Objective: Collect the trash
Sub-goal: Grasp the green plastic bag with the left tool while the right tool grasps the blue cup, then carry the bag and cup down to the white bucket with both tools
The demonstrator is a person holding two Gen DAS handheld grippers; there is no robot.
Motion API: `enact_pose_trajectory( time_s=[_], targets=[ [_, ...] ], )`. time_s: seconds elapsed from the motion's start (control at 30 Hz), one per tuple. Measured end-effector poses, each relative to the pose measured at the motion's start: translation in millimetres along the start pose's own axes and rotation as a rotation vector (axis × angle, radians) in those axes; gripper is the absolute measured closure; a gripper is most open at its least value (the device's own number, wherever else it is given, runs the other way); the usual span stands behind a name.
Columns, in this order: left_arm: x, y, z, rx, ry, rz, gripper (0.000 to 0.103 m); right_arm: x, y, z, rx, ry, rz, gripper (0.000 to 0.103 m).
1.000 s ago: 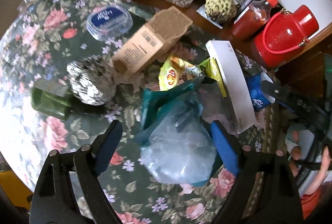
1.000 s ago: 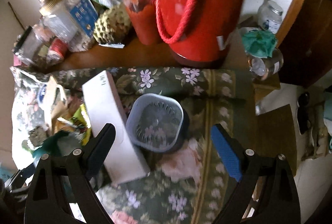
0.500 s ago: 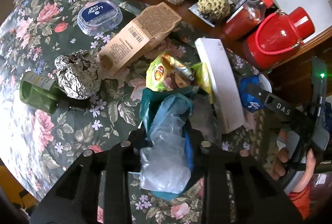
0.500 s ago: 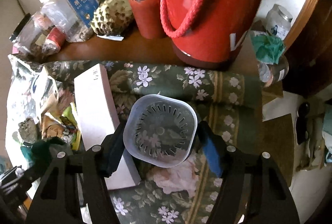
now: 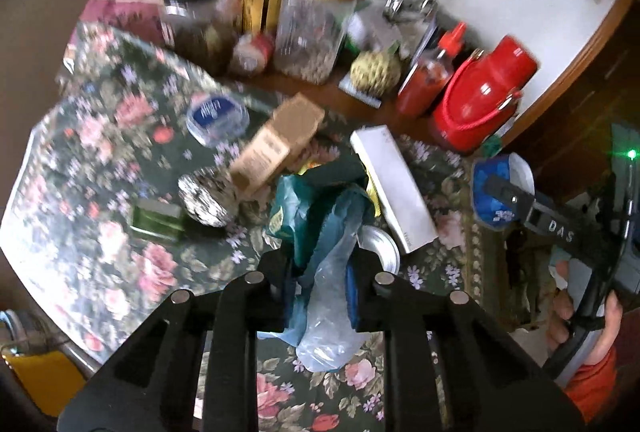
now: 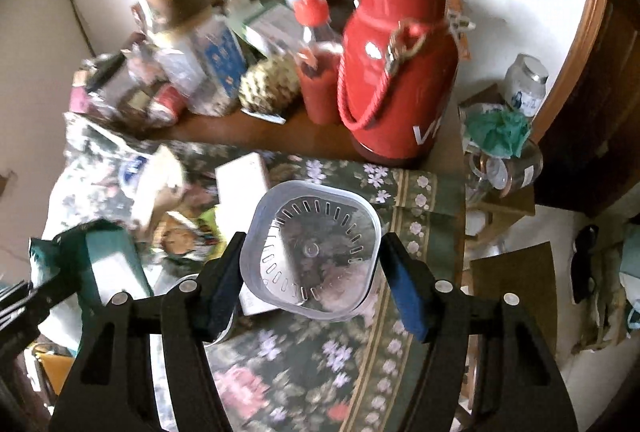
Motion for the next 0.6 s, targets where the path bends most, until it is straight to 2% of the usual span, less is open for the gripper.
enact_pose_trajectory(
  time_s=[0.27, 0.6],
  targets=[
    [75.2, -4.9, 17.8, -0.038, -0.071, -0.133, 0.084, 72.4, -15.1, 38.9, -0.013, -0.01, -0.123, 0.041],
    [156.1, -57.3, 77.8, -0.157, -0.188, -0.194, 0.085, 150.5, -79.3, 108.9, -0.085, -0.113, -0.249, 0.041]
  ],
)
Point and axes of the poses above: each gripper's, at about its wrist camera, not at the fingertips, and x roughly against the way its jaws point, z to its left, y to its top, the point moved 5 cm from there along -x, roughly the way its jaws point, and after that the axes turned 5 degrees about x, right-handed, at the moved point
